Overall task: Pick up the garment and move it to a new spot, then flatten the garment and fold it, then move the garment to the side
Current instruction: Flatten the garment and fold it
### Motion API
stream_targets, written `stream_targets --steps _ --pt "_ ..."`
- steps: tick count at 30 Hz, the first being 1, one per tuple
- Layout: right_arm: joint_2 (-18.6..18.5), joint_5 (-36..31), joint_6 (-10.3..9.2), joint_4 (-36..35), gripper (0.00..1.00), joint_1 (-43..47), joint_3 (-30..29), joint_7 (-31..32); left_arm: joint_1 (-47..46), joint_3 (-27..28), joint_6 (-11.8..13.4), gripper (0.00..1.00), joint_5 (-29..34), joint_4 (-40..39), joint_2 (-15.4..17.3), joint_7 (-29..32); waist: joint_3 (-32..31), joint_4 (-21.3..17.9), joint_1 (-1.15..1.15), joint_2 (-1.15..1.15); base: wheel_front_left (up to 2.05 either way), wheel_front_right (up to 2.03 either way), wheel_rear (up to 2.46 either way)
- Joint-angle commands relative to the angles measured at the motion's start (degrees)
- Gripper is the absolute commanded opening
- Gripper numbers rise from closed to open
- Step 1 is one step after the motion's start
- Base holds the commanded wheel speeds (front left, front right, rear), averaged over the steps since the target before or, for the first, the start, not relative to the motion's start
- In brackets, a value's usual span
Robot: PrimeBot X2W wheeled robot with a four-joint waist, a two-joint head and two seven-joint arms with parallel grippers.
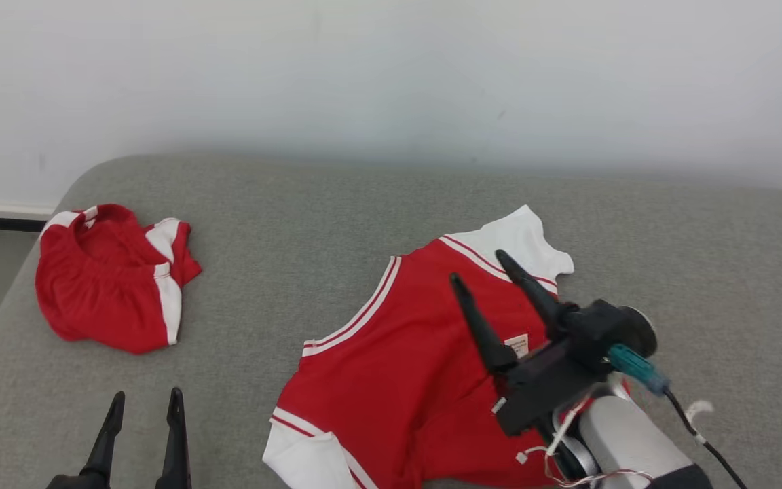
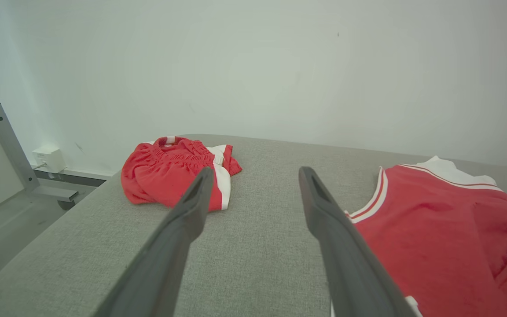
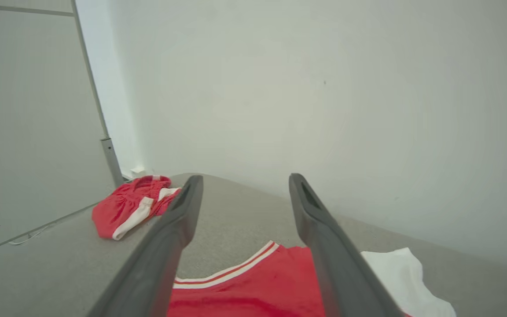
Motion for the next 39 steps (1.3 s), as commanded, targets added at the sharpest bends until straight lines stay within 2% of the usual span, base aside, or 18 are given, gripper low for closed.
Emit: stream_targets --steps 1,6,7,10,18,27,39 --pt "-0.4 -1.1 -0.1 -1.4 1.0 1.9 -1.8 -0.2 0.9 0.2 0.1 1.0 0.1 -0.1 0.2 -0.2 -0.6 -1.5 0.0 0.0 0.0 0.0 0.0" --pt "-1.7 -4.6 -0.1 -7.8 1.0 8.8 -10.5 -0.3 1.4 0.5 0.1 1.0 0.1 -0.4 0.3 -0.2 -1.0 -3.5 0.0 0.0 0.0 0.0 0.0" --pt "-1.7 -5.6 -0.1 -10.1 1.0 11.8 -13.9 -0.3 1.6 0.6 0.2 1.0 0.1 -0.4 0.5 -0.2 -1.1 -4.3 0.0 0.0 0.0 0.0 0.0" --pt "-1.4 -6.7 -0.11 -13.0 1.0 16.3 -18.4 -0.3 1.9 0.7 0.2 1.0 0.1 -0.5 0.5 -0.2 -1.2 -5.2 0.0 0.0 0.0 0.0 0.0" --pt "0.8 -8.6 -0.11 -18.3 1.0 27.4 -26.2 -0.3 2.6 1.4 0.2 1.0 0.1 -0.5 0.6 -0.2 -1.5 -7.0 0.0 0.0 0.0 0.0 0.0" --pt "2.2 -9.4 -0.11 -19.0 1.0 32.7 -28.1 -0.3 3.2 2.1 0.5 1.0 0.6 -0.4 0.6 -0.2 -1.4 -7.1 0.0 0.0 0.0 0.0 0.0" --pt "-0.5 -9.5 -0.11 -11.4 1.0 22.9 -24.3 3.0 2.1 1.6 0.5 1.0 0.8 -0.2 0.2 -0.2 -0.8 -5.0 0.0 0.0 0.0 0.0 0.0"
